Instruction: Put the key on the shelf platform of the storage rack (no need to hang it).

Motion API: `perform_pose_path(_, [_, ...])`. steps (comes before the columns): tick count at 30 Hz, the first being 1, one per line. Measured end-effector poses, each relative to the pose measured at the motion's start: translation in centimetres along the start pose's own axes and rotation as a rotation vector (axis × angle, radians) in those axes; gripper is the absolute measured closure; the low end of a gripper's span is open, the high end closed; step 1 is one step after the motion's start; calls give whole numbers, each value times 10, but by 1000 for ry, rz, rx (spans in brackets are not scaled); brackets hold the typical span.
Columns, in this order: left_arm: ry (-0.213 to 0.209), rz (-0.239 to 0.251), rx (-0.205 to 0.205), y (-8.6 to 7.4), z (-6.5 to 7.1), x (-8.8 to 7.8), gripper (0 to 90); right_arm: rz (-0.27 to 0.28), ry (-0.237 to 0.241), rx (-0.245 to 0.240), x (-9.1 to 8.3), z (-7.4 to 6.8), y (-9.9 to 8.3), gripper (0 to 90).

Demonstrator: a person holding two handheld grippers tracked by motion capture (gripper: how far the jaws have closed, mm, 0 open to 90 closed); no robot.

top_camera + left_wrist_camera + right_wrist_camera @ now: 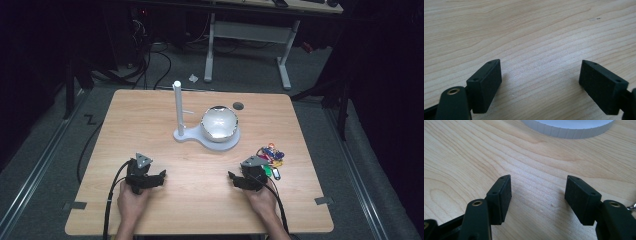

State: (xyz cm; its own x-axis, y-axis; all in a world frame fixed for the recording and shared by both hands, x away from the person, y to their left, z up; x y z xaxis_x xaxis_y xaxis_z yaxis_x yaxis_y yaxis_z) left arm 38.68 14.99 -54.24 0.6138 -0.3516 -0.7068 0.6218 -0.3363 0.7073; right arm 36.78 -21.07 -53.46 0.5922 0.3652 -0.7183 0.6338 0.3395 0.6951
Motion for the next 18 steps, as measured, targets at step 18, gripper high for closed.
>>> perform_pose_path(18, [0,0,-1,0,0,0,187,20,33,47,-20,8,4,447])
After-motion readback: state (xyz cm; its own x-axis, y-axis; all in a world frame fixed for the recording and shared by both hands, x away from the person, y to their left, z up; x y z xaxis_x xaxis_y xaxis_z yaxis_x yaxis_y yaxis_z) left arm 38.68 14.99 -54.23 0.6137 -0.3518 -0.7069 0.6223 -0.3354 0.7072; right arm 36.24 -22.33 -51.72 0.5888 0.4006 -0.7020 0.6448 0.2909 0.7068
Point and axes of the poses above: each handheld gripper's, and its own axes: x roughly forward along the jaws, y roughly out of its top, z roughly to its right, the point moved 2 cm from there along x, roughly forward along the jaws, and after that the axes turned 2 degrees about x, right-handed, at the moved point
